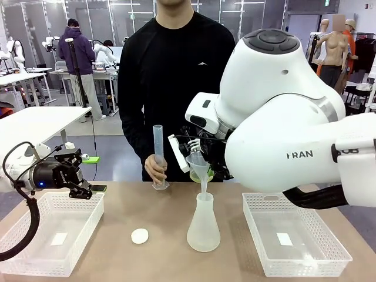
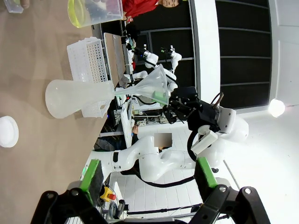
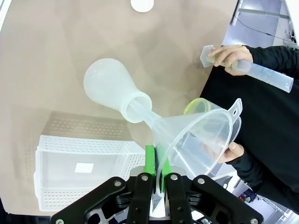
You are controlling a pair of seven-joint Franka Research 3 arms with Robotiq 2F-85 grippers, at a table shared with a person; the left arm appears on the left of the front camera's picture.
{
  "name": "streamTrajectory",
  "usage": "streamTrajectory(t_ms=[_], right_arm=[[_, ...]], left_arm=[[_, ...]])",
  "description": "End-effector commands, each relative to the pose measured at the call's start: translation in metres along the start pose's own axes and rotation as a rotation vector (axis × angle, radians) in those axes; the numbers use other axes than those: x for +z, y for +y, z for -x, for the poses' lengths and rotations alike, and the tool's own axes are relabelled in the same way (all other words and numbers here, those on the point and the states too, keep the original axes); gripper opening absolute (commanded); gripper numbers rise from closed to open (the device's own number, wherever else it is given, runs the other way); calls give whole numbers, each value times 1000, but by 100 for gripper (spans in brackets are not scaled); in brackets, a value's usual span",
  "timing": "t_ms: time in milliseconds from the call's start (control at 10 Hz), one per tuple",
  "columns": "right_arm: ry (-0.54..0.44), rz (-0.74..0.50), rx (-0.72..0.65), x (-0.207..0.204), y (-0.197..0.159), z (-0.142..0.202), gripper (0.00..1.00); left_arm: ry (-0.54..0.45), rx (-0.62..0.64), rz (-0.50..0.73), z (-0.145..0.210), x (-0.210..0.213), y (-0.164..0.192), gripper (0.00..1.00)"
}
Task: Prepare the solutions needed for the experiment.
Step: Pick up the Plastic Funnel and insert it into the Big flask.
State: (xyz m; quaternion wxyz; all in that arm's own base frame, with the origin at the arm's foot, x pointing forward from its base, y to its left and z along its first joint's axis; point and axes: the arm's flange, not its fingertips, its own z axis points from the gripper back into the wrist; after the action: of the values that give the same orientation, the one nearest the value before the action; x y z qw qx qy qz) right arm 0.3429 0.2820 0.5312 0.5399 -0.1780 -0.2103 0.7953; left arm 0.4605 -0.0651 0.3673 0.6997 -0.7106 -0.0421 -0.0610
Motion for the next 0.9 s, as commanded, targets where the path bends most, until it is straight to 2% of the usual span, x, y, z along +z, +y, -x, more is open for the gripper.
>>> streamTrajectory(t_ms=[0,800], right_arm=[[-24,4,-23,-9,3,3,4],[-53,-25,-50,-43,17,6,4]], left_arm=[[5,2,-3,0,-1,-3,100],[5,2,-3,0,-1,-3,100]])
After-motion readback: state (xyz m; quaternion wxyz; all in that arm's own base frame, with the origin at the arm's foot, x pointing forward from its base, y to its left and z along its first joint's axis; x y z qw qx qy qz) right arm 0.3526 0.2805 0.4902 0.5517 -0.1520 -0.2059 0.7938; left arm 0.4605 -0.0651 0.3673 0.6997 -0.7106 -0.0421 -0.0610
